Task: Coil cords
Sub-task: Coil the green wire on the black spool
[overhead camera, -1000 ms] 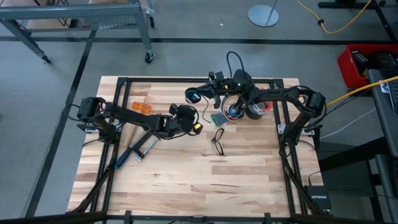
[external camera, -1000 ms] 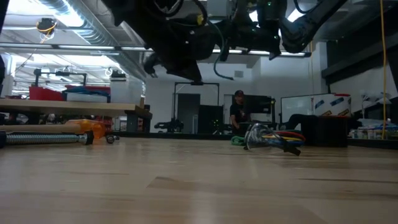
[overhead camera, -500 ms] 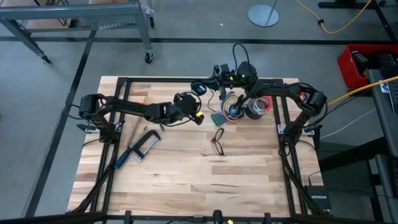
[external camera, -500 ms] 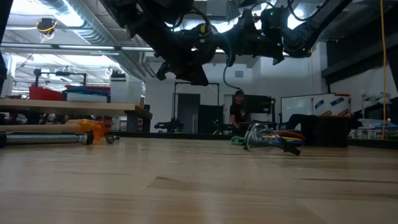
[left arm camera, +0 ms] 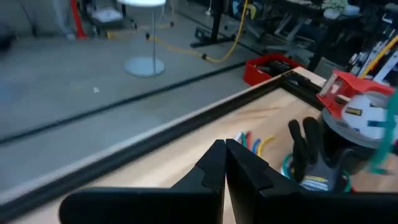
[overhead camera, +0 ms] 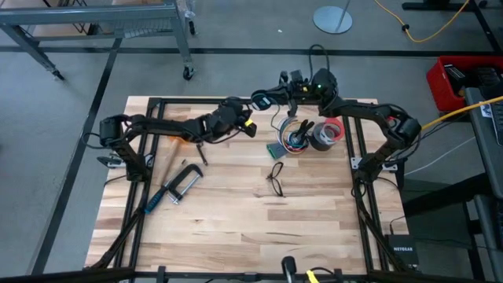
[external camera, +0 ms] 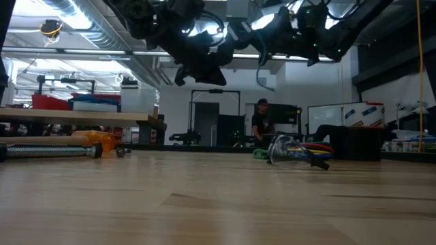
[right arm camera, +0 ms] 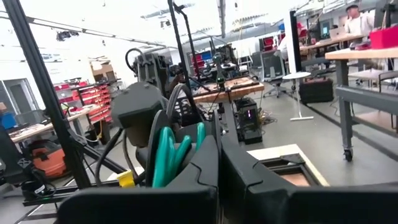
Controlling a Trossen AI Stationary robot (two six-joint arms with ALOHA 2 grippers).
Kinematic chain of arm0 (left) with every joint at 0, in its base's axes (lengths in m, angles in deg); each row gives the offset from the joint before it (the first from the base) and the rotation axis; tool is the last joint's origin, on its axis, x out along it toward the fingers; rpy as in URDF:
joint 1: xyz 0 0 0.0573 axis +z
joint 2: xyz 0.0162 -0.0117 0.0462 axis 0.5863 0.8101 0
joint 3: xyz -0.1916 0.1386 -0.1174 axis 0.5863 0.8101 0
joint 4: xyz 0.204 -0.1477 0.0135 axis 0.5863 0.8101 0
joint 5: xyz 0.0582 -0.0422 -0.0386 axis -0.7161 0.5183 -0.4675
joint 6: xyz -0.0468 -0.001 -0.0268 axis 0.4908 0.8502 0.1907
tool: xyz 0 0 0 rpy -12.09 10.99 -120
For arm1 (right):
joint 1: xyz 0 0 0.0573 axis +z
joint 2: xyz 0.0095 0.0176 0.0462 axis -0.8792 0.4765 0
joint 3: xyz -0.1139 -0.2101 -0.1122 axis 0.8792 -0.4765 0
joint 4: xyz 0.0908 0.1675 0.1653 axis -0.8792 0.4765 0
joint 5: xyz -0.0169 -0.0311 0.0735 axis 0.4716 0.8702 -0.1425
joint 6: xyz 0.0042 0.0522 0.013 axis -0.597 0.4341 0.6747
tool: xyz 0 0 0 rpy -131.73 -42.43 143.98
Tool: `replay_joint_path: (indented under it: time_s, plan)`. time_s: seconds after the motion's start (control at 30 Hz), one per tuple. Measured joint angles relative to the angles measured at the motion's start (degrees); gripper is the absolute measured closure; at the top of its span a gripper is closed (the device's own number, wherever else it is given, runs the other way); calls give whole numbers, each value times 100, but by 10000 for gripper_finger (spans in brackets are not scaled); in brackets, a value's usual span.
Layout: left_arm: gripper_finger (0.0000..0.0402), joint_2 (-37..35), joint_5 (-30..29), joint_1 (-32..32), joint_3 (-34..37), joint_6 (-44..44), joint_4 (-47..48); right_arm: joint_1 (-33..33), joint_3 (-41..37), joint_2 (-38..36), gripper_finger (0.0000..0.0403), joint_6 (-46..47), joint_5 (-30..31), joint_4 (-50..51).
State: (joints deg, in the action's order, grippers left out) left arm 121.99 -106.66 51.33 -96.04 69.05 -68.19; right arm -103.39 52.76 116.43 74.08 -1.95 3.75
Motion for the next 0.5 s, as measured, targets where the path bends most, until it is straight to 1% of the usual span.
replay_joint_path:
  time_s: [0.1,0.27,0.4,0.5]
  plan:
    - [398,0,1,66,0,-207,-42,-33,0,-19,400,1,-52,1]
    - [398,2,6,217,0,48,-64,-17,0,-17,400,-1,-127,152]
    - [398,4,2,323,0,128,-524,-15,0,-17,400,-1,-172,180]
    - [398,4,-12,320,0,-128,-746,-16,0,-17,400,-1,-172,181]
